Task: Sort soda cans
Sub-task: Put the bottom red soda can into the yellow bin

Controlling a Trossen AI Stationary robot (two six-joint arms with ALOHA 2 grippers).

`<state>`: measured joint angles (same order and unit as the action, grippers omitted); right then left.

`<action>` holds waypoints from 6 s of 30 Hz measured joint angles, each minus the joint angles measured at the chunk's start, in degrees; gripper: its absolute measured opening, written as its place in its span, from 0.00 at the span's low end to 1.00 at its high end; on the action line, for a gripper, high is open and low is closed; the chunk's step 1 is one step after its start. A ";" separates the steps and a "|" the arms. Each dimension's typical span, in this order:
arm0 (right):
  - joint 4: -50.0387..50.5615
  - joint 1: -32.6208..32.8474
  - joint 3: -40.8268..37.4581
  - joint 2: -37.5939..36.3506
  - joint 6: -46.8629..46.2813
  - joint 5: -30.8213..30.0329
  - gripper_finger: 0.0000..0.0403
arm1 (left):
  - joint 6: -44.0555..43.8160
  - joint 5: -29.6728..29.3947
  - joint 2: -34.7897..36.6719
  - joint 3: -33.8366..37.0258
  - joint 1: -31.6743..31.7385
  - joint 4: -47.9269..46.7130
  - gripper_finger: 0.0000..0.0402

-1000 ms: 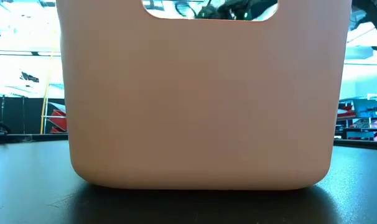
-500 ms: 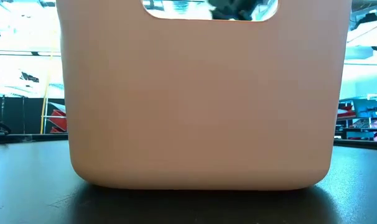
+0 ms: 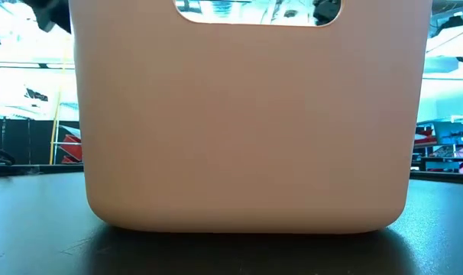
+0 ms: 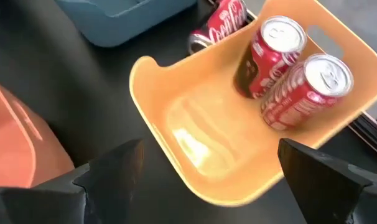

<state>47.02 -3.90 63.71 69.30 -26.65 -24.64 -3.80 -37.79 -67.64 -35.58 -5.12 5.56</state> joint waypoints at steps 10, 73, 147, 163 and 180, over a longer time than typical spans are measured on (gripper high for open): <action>6.08 2.10 -0.80 -9.18 9.92 12.65 0.95 | 4.10 1.72 0.05 1.70 2.96 8.03 0.84; 34.36 75.75 -1.62 -0.80 -97.49 17.88 0.96 | -16.59 15.53 0.05 -9.78 5.67 7.29 0.84; 19.26 74.27 -19.35 -5.16 -104.39 16.10 0.74 | -18.39 16.47 0.03 -9.67 5.32 4.09 0.84; 21.26 67.63 -0.80 -3.92 -91.49 16.83 0.74 | -19.79 18.71 0.03 -9.67 6.61 4.30 0.84; 20.12 29.38 19.40 8.71 -44.73 14.84 0.74 | -22.70 24.59 3.99 -9.67 7.73 -1.64 0.81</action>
<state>67.14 25.48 83.12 78.01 -71.38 -9.80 -26.50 -13.21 -63.65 -45.25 2.61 3.93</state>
